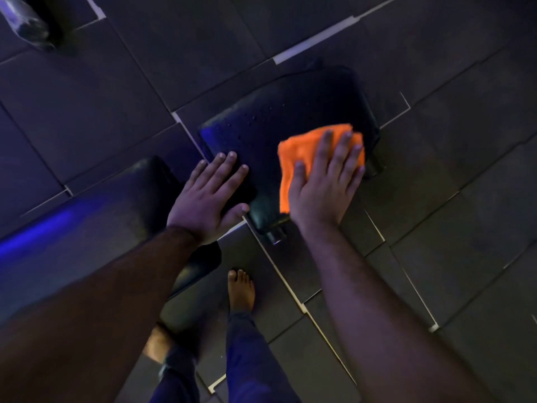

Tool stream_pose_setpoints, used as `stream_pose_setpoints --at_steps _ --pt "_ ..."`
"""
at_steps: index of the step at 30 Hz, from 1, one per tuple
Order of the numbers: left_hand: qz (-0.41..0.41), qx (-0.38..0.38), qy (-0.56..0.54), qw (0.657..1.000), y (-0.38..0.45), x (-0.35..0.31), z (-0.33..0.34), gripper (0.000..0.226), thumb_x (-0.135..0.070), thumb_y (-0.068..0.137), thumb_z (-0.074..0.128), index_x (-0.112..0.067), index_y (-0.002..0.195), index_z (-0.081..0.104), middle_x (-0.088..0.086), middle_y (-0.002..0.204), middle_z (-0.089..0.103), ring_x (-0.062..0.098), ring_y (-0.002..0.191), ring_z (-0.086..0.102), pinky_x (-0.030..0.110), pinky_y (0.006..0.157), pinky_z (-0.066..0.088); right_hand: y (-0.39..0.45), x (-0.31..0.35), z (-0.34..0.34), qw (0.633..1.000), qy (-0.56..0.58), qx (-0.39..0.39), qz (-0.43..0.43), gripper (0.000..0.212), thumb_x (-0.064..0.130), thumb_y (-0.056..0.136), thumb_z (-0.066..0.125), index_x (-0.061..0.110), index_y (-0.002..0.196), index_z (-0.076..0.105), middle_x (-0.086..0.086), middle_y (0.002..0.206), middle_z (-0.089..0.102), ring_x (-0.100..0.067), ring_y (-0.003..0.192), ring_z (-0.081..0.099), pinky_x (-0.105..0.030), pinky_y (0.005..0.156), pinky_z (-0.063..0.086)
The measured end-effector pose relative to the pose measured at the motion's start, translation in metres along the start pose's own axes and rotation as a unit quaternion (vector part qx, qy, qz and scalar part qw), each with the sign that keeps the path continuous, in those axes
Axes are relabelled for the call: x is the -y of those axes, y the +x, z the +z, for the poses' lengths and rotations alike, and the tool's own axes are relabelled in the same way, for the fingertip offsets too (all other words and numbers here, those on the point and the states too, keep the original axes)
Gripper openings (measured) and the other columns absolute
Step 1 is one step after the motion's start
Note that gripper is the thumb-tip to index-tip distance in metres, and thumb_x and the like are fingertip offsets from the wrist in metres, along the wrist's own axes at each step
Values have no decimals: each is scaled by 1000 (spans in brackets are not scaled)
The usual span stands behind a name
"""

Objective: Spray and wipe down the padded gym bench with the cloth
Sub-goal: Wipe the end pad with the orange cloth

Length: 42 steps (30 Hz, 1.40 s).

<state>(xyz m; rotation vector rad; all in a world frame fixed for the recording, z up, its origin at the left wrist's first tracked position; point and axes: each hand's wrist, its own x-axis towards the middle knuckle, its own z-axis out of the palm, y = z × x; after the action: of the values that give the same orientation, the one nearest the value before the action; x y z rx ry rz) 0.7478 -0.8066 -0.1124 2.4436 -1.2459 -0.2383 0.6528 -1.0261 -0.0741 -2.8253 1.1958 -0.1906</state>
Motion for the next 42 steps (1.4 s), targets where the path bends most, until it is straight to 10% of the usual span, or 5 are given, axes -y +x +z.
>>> stream_pose_setpoints --at_steps 10,20,27,35,42 --pt "7 -4 5 1000 1 3 7 90 -75 105 41 -14 170 33 16 179 23 38 166 22 56 130 32 -25 3 -9 999 -3 30 -16 77 60 108 37 21 171 16 -15 179 6 -40 165 5 -62 129 14" --pt "13 -35 19 999 -2 4 13 92 -72 100 54 -17 171 31 13 179 23 36 166 21 41 136 6 108 38 -14 998 -53 17 -24 74 58 105 29 24 170 19 -15 178 13 -40 163 13 -61 130 12" --pt "12 -30 12 999 -2 4 13 91 -71 101 52 -16 171 31 15 179 24 38 166 22 53 134 21 41 -9 -23 978 -84 54 -184 75 59 108 32 25 171 12 -13 179 6 -38 165 6 -59 131 8" --pt "6 -32 1 999 -2 3 12 95 -74 99 56 -15 170 35 17 178 26 39 165 24 53 134 23 103 91 -4 988 -72 46 -132 69 54 104 30 25 168 29 -17 177 17 -39 164 14 -62 130 12" --pt "16 -36 -23 999 -5 3 5 94 -73 98 59 -11 167 43 19 175 34 41 163 29 59 130 29 62 -9 -29 956 -86 57 -275 70 54 108 35 31 171 15 -7 180 12 -32 165 12 -57 131 14"
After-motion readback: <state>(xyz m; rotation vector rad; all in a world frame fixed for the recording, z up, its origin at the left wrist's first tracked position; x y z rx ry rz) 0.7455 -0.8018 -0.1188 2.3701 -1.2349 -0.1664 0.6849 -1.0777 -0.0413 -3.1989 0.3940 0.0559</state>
